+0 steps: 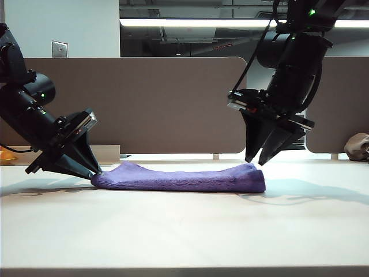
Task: Fold the bottom of the cloth upward, then fold it vertically to form a square shape.
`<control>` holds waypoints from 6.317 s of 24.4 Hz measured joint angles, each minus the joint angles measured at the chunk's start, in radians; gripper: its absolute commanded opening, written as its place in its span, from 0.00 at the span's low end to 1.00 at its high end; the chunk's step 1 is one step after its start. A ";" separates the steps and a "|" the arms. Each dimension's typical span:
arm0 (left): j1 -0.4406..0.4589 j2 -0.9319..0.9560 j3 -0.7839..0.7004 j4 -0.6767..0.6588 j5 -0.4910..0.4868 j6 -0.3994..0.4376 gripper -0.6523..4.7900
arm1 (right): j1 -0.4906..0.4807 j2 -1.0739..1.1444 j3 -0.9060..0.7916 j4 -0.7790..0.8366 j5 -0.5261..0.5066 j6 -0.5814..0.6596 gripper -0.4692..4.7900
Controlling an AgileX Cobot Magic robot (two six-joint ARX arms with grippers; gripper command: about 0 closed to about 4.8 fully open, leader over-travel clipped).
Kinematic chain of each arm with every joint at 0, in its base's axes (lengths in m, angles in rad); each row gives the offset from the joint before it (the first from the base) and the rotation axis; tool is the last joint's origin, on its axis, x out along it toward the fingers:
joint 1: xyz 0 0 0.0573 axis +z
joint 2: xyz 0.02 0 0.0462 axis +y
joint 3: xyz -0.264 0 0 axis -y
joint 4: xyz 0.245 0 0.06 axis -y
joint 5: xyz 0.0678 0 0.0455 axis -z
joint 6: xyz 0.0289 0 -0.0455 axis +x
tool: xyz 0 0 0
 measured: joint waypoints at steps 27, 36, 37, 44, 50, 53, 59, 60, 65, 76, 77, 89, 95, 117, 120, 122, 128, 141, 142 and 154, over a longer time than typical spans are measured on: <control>0.000 0.005 0.001 0.012 0.013 -0.024 0.21 | -0.003 0.072 0.000 -0.021 -0.017 0.000 0.21; -0.001 0.005 0.001 0.008 0.015 -0.024 0.11 | -0.001 0.088 -0.001 -0.028 -0.051 0.000 0.12; -0.001 0.005 0.001 0.008 0.015 -0.024 0.11 | -0.001 0.088 -0.001 -0.029 -0.051 0.000 0.12; -0.001 0.005 0.001 -0.019 0.015 -0.024 0.11 | 0.000 0.088 0.000 -0.049 -0.059 -0.002 0.10; -0.001 0.005 0.001 -0.081 0.015 0.002 0.11 | 0.005 0.088 0.000 -0.069 -0.085 -0.006 0.10; -0.001 0.005 0.001 -0.123 0.015 0.034 0.11 | 0.016 0.088 0.000 -0.097 -0.085 -0.028 0.10; -0.001 0.005 0.001 -0.222 0.004 0.094 0.11 | 0.037 0.088 0.000 -0.166 -0.085 -0.072 0.10; -0.001 0.005 0.001 -0.232 0.000 0.097 0.11 | 0.037 0.088 0.000 -0.178 -0.085 -0.079 0.10; -0.001 0.003 0.001 -0.286 -0.003 0.130 0.11 | 0.037 0.088 0.000 -0.227 -0.086 -0.103 0.10; -0.001 -0.097 0.002 -0.327 -0.007 0.175 0.11 | 0.040 0.050 0.000 -0.262 -0.103 -0.129 0.10; -0.001 -0.103 0.002 -0.328 -0.007 0.175 0.11 | 0.041 0.045 0.000 -0.262 -0.104 -0.129 0.10; -0.008 -0.237 -0.153 -0.298 -0.008 0.175 0.11 | 0.050 -0.167 -0.372 -0.107 -0.116 -0.118 0.09; -0.038 -0.296 -0.215 -0.286 -0.007 0.174 0.11 | 0.048 -0.215 -0.406 -0.074 -0.116 -0.110 0.09; -0.075 -0.486 -0.425 -0.238 0.010 0.178 0.11 | 0.069 -0.306 -0.433 -0.101 -0.134 -0.093 0.18; -0.076 -0.486 -0.425 -0.235 0.045 0.178 0.11 | 0.069 -0.305 -0.434 -0.101 -0.134 -0.085 0.32; -0.076 -0.486 -0.425 -0.224 0.066 0.178 0.11 | 0.069 -0.305 -0.434 -0.103 -0.134 -0.071 0.38; -0.076 -0.486 -0.425 -0.159 0.159 0.156 0.11 | 0.069 -0.305 -0.436 -0.127 -0.089 -0.040 0.53; -0.076 -0.486 -0.425 -0.068 0.233 0.098 0.11 | 0.068 -0.305 -0.437 -0.008 -0.168 0.119 0.54; -0.076 -0.486 -0.425 -0.062 0.233 0.094 0.11 | 0.068 -0.305 -0.437 -0.006 -0.172 0.125 0.54; -0.076 -0.486 -0.425 0.042 0.171 0.020 0.11 | 0.068 -0.305 -0.437 -0.019 -0.073 0.158 0.54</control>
